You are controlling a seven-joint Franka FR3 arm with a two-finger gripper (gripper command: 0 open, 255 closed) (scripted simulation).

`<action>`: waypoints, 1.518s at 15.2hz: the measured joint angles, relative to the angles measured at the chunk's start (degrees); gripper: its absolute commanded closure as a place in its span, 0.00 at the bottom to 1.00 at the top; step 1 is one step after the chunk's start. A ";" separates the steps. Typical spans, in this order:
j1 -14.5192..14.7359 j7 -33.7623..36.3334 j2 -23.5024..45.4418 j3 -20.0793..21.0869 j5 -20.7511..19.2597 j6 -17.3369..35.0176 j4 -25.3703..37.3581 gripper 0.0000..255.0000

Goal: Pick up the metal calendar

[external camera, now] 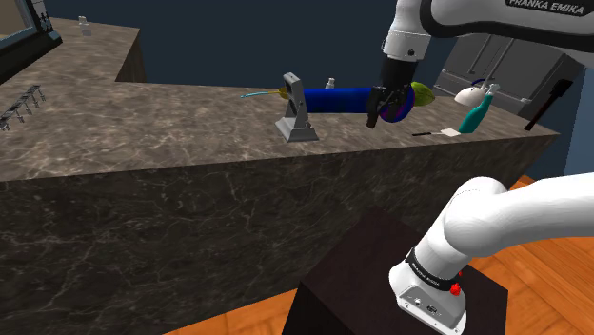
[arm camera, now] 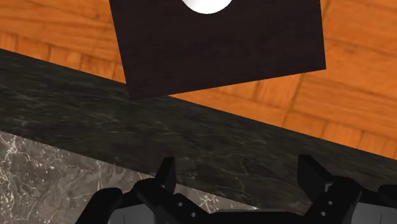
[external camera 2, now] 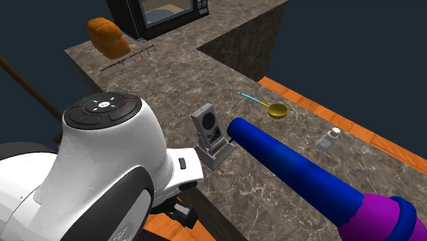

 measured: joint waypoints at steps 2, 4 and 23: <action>-0.07 0.67 1.17 0.38 0.15 0.17 0.97 0.00; -0.39 2.79 5.08 1.47 0.45 0.64 4.17 0.00; -1.61 26.64 53.30 8.88 -5.14 -9.73 58.86 0.00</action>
